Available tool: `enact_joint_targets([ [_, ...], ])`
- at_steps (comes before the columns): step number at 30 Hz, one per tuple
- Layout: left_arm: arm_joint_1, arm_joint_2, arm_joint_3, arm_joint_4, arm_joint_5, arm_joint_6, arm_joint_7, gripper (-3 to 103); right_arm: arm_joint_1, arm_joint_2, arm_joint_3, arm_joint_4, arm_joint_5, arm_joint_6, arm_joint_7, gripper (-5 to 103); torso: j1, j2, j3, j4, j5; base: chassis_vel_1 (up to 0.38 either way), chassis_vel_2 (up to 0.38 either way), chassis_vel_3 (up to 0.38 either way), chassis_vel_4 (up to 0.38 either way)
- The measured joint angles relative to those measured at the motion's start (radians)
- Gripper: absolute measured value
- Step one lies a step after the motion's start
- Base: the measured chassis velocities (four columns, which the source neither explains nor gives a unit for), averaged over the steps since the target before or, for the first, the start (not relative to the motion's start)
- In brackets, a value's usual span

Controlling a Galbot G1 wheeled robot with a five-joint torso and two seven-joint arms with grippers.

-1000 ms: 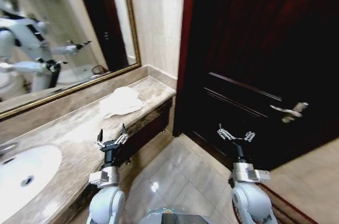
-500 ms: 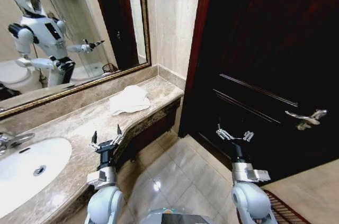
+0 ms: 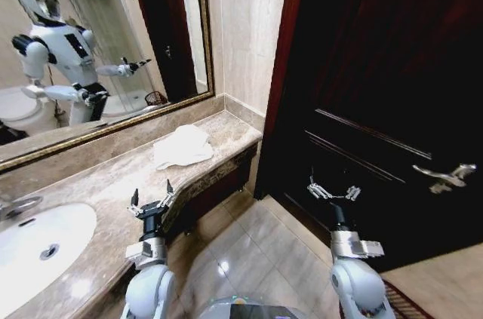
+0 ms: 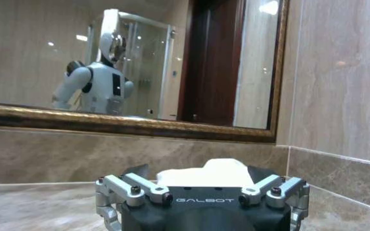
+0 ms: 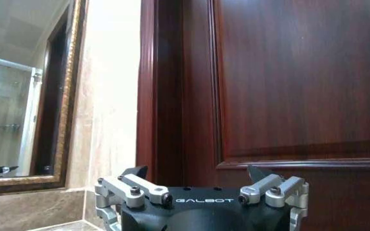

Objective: Discard the used towel into the hamper.

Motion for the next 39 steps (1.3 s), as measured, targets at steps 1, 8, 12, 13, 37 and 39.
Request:
enact_joint_targets([
  [1,-0.004,0.009,-0.002,0.000,-0.011,0.007,0.000,100,0.000,0.000,0.000,-0.002,-0.005,0.002,0.002,100,0.000,0.000,0.000,0.0000,0.0001,-0.177,0.188,0.165,-0.198],
  [8,-0.076,0.146,-0.057,0.022,-0.162,0.085,0.003,100,-0.004,-0.001,0.001,-0.012,-0.013,0.040,0.003,100,0.001,0.000,0.000,0.0003,0.0000,-0.123,0.131,0.144,-0.107],
  [12,-0.132,0.263,-0.087,0.044,-0.306,0.151,0.005,100,-0.011,0.000,0.000,-0.015,-0.013,0.052,-0.011,100,0.000,0.000,0.000,-0.0001,-0.0005,0.000,0.000,0.000,0.000],
  [13,-0.145,0.294,-0.092,0.051,-0.345,0.167,0.004,100,-0.012,0.001,0.000,-0.015,-0.013,0.054,-0.012,100,0.000,0.000,0.000,-0.0002,-0.0003,0.000,0.000,0.000,0.000],
  [37,-0.440,0.705,-0.013,0.252,-0.941,0.587,-0.068,100,-0.007,0.014,-0.010,-0.052,-0.021,0.071,-0.015,100,0.000,0.000,0.000,0.0001,-0.0002,0.008,-0.003,-0.003,0.003],
  [39,-0.451,0.711,-0.008,0.259,-0.960,0.594,-0.071,100,-0.007,0.013,-0.010,-0.052,-0.020,0.071,-0.015,100,0.000,0.000,0.000,0.0002,-0.0002,0.000,0.000,0.000,0.000],
])
